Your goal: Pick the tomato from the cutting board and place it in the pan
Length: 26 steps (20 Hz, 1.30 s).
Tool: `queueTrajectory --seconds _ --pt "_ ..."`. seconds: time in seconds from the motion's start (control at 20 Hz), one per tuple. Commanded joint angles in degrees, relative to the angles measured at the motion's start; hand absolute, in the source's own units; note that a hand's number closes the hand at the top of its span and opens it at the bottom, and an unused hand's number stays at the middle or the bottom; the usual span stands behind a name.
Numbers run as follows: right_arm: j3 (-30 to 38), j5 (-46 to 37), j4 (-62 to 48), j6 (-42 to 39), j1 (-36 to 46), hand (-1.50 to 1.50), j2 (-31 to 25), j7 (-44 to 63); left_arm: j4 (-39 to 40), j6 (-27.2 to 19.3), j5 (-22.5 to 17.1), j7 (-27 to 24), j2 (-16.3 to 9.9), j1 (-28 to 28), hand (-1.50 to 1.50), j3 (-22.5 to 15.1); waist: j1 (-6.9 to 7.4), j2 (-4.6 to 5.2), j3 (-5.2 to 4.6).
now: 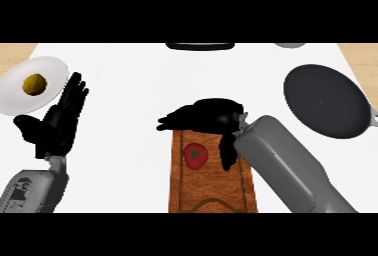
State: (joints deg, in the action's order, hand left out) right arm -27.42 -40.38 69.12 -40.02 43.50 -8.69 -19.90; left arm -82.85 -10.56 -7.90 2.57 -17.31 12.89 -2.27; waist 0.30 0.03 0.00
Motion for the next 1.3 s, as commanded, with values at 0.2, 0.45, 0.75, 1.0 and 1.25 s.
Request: queueTrajectory --seconds 0.2,0.45,0.75,1.0,1.25 --pt "-3.01 -9.00 -2.35 2.21 0.55 -1.50 1.50 -0.50 0.00 0.31 1.88 1.19 1.22 1.27 0.00 0.90 -0.11 -0.03 -0.01" --pt "-3.72 -14.66 -7.15 5.62 2.22 -1.50 0.92 -3.60 -0.17 0.29 3.58 1.19 2.99 1.01 0.00 -0.23 0.02 0.06 0.00" --pt "-7.18 -20.23 -8.08 9.33 -4.09 -1.50 6.00 -1.02 0.05 2.37 2.12 1.18 2.13 0.21 0.00 3.23 0.05 0.05 0.00" --pt "-3.10 -22.00 -6.90 4.84 -2.06 -1.50 5.36 -2.88 0.74 3.49 2.84 2.47 2.80 2.75 0.00 4.12 -0.20 -0.02 0.00" --pt "-3.40 -26.69 -14.03 8.16 0.01 -1.50 8.57 -3.04 -2.38 3.14 4.04 1.99 3.77 -0.20 0.00 3.92 0.11 0.00 0.00"
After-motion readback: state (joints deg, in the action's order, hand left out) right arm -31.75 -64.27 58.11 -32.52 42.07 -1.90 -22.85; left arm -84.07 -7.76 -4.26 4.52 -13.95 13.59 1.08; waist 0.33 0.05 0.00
